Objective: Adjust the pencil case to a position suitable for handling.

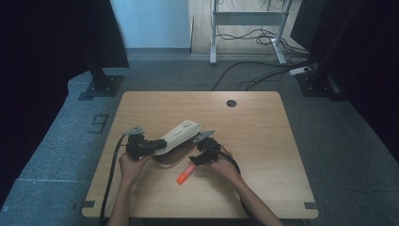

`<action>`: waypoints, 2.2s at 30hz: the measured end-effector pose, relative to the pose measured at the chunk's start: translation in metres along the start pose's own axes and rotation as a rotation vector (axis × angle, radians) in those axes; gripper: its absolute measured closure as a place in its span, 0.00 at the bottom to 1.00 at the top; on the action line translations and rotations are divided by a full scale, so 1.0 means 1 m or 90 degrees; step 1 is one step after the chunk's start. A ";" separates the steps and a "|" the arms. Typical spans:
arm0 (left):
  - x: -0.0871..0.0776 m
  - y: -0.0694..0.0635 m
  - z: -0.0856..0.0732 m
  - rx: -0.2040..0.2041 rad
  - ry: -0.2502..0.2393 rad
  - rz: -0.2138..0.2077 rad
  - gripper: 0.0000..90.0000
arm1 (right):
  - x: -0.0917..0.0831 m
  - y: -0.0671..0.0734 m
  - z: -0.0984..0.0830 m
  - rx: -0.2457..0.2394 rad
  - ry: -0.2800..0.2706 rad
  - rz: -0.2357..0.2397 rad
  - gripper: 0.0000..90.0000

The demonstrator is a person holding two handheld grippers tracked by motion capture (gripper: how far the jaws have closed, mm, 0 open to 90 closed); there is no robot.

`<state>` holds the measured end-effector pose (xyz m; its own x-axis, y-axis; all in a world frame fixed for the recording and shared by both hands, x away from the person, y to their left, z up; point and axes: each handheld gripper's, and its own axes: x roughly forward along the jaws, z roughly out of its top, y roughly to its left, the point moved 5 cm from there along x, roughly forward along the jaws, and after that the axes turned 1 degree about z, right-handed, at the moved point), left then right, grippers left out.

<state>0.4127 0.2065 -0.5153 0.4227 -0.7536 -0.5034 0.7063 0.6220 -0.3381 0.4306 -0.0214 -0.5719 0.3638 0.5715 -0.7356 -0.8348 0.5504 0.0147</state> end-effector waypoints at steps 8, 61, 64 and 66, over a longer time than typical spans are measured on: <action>0.000 0.000 0.000 0.000 0.001 -0.001 0.86 | -0.008 0.002 -0.016 0.000 0.006 0.009 0.24; 0.001 0.000 -0.001 0.003 0.001 -0.003 0.85 | -0.020 0.049 -0.031 -0.107 0.018 0.119 0.35; 0.001 0.000 -0.001 0.002 0.001 -0.005 0.85 | -0.022 0.052 -0.031 -0.129 0.018 0.120 0.47; 0.001 0.000 -0.001 0.003 0.001 -0.004 0.85 | -0.022 0.052 -0.031 -0.130 0.019 0.122 0.50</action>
<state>0.4127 0.2057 -0.5166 0.4170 -0.7577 -0.5021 0.7117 0.6157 -0.3381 0.3659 -0.0244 -0.5761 0.1817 0.6339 -0.7517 -0.9542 0.2983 0.0210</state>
